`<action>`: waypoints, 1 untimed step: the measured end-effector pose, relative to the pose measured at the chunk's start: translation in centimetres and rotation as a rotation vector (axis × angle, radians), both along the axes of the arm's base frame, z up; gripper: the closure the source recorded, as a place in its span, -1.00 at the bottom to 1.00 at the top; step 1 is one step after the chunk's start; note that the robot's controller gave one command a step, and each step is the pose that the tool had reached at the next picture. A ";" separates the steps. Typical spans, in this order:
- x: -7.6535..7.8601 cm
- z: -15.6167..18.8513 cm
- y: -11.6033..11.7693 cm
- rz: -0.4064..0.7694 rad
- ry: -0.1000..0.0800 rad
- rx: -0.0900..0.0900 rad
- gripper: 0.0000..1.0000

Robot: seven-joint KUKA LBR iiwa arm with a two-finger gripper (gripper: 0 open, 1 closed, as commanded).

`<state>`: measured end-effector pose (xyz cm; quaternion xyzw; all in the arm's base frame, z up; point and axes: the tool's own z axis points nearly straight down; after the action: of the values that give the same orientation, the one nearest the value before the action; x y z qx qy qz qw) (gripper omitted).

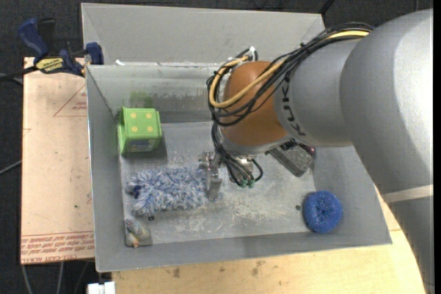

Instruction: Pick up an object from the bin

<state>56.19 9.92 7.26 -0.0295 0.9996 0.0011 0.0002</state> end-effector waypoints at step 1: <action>-2.5 0.0 -0.4 0.022 -0.010 0.001 1.00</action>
Offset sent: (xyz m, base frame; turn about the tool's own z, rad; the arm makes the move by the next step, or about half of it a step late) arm -0.0573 -0.0019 -0.0026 -0.0373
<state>53.71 9.53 7.28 -0.0405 0.9992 0.0014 0.0054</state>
